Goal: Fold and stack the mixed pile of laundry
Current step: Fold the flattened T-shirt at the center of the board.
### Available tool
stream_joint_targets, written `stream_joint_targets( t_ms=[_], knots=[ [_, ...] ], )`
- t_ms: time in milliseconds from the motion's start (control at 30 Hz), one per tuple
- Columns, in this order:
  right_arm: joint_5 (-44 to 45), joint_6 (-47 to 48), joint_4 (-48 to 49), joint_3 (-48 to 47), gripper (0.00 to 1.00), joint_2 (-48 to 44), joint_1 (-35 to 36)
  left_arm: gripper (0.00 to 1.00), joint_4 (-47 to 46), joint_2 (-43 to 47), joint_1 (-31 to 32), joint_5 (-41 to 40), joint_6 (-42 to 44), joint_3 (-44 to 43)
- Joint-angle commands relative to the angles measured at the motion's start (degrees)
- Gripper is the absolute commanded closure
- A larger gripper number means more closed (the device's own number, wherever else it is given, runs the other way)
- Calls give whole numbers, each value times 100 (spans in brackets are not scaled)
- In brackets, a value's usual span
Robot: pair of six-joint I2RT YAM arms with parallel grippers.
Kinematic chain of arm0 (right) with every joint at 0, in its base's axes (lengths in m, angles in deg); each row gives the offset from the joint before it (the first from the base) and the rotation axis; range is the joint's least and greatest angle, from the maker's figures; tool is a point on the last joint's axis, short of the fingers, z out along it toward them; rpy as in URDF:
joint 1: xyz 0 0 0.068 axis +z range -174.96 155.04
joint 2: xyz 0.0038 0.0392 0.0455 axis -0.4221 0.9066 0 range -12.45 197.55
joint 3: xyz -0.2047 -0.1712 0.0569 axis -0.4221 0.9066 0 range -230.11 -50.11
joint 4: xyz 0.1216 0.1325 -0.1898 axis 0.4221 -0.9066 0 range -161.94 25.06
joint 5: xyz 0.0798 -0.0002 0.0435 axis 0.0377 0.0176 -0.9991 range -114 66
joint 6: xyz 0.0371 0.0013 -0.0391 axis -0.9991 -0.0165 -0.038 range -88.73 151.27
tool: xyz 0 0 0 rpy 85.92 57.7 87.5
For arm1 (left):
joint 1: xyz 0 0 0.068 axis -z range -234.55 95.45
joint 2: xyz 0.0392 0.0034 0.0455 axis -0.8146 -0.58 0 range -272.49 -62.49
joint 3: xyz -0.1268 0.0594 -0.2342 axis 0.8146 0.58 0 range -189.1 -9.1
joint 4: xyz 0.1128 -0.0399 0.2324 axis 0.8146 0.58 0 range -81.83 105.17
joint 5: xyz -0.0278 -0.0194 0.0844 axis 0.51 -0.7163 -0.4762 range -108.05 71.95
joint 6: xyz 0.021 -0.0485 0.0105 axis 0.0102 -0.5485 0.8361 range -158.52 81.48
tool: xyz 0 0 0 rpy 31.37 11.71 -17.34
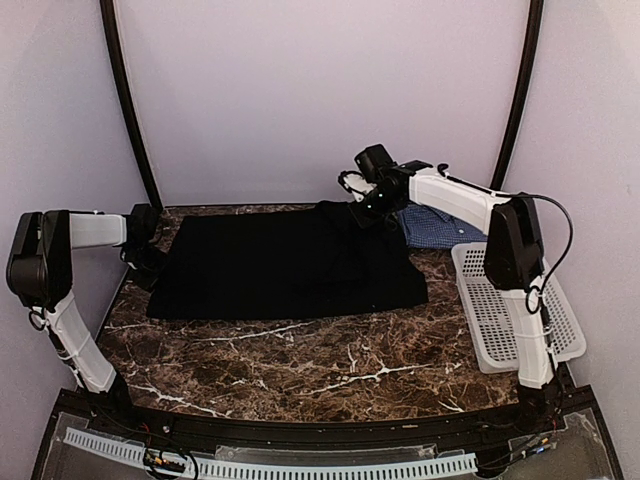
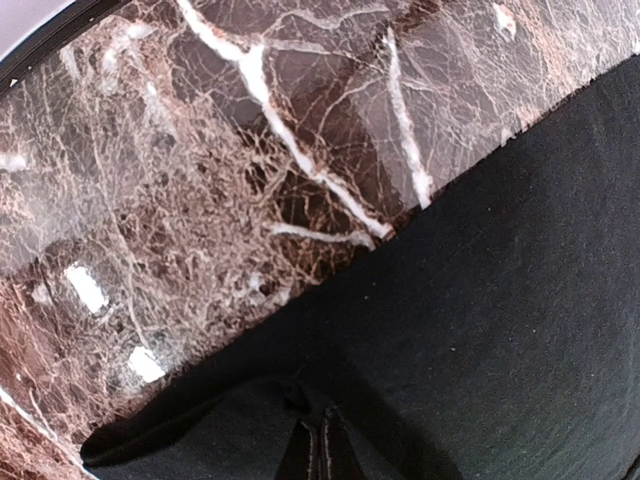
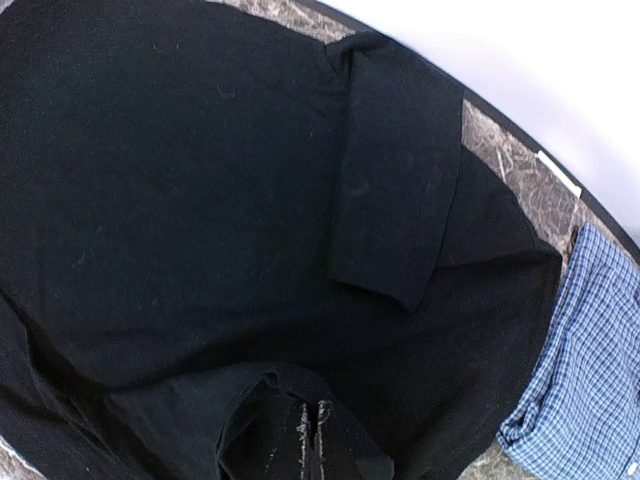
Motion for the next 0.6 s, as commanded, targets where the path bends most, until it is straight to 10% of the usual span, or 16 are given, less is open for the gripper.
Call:
stream_joint_targets(
  t_ms=[0,567],
  knots=[
    [41,77,8,-512,100,202,41,100,30,9,-63,-29,37,-66],
    [474,141,46,-345,100,359,76,100,196,27,-99,-156,-46,-101]
  ],
)
